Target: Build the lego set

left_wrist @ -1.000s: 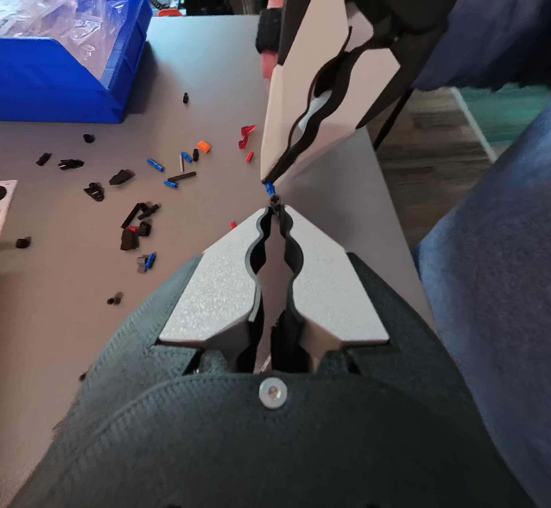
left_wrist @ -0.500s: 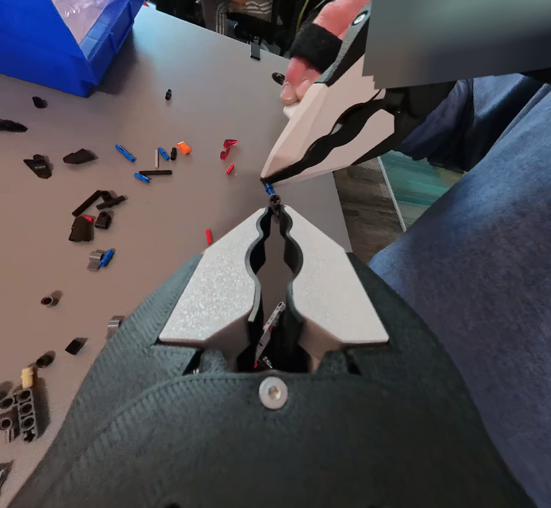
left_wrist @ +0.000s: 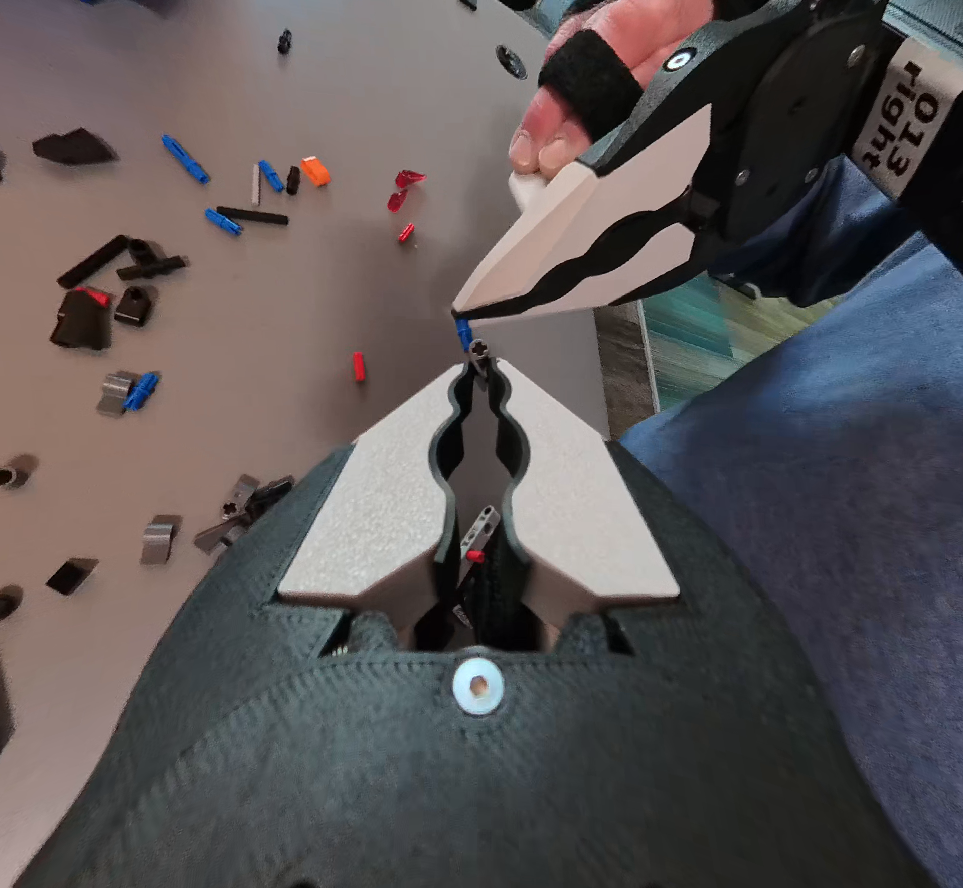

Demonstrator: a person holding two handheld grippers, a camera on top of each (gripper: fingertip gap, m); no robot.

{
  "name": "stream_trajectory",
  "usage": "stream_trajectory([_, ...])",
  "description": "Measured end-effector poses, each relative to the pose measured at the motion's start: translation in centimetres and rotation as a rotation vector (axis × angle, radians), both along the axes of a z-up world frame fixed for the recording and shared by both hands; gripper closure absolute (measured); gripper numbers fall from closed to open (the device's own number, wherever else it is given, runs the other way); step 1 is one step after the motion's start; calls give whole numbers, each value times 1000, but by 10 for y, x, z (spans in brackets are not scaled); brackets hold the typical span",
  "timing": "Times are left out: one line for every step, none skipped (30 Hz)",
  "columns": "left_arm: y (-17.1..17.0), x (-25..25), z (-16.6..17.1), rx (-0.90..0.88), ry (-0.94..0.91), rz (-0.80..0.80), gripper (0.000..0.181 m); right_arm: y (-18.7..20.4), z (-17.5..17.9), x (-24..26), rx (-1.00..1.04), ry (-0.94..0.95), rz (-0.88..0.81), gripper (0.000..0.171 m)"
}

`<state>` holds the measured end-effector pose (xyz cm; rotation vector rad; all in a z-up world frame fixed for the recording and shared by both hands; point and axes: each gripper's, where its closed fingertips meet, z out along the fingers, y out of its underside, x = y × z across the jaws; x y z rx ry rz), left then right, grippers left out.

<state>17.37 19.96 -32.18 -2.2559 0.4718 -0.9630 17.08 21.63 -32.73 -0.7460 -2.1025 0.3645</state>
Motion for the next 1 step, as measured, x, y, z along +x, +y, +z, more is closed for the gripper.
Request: stream_trajectory([1,0,-3,-16,-3,2,177,0,-1,0,-11,0,-4,171])
